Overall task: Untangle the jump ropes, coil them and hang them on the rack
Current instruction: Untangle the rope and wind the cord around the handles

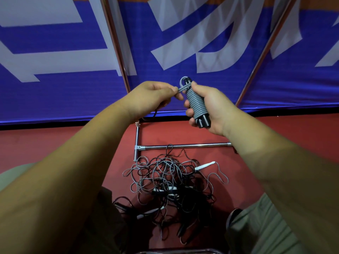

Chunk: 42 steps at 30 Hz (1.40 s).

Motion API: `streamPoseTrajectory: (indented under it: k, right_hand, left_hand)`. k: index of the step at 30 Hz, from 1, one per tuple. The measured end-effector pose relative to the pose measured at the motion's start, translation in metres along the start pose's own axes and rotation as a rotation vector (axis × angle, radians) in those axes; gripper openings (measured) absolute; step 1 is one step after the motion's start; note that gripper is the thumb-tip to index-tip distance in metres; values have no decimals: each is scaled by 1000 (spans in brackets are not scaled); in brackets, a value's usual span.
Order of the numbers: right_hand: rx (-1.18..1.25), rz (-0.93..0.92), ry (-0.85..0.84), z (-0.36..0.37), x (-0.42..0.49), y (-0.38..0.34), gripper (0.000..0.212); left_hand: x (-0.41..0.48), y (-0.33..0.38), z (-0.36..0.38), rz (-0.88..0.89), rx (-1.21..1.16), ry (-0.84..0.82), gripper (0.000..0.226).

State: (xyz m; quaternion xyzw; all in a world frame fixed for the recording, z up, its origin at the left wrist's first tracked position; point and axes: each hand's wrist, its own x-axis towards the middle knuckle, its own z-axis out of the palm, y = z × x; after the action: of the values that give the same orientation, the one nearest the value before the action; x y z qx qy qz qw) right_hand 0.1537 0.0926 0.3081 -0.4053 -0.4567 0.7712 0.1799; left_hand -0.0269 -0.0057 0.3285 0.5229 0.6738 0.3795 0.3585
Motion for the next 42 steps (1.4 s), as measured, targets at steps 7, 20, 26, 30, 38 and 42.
streamPoseTrajectory:
  k: [7, 20, 26, 30, 38, 42]
  right_hand:
    - [-91, 36, -81, 5, -9, -2, 49]
    - [-301, 64, -164, 8, -12, 0, 61]
    - [-339, 3, -62, 4, -8, 4, 60]
    - [-217, 28, -25, 3, -5, 2, 54]
    - [201, 117, 83, 6, 2, -1, 53]
    - [282, 132, 49, 10, 0, -1, 57]
  left_hand:
    - [0, -8, -10, -24, 347, -112, 19]
    - [1, -21, -15, -69, 488, -129, 16]
    - [-7, -14, -21, -159, 427, -335, 22]
    - [-6, -6, -11, -181, 240, -229, 22]
    - [-23, 16, 54, 99, 466, -27, 132]
    - [-20, 7, 63, 140, 489, 56, 144]
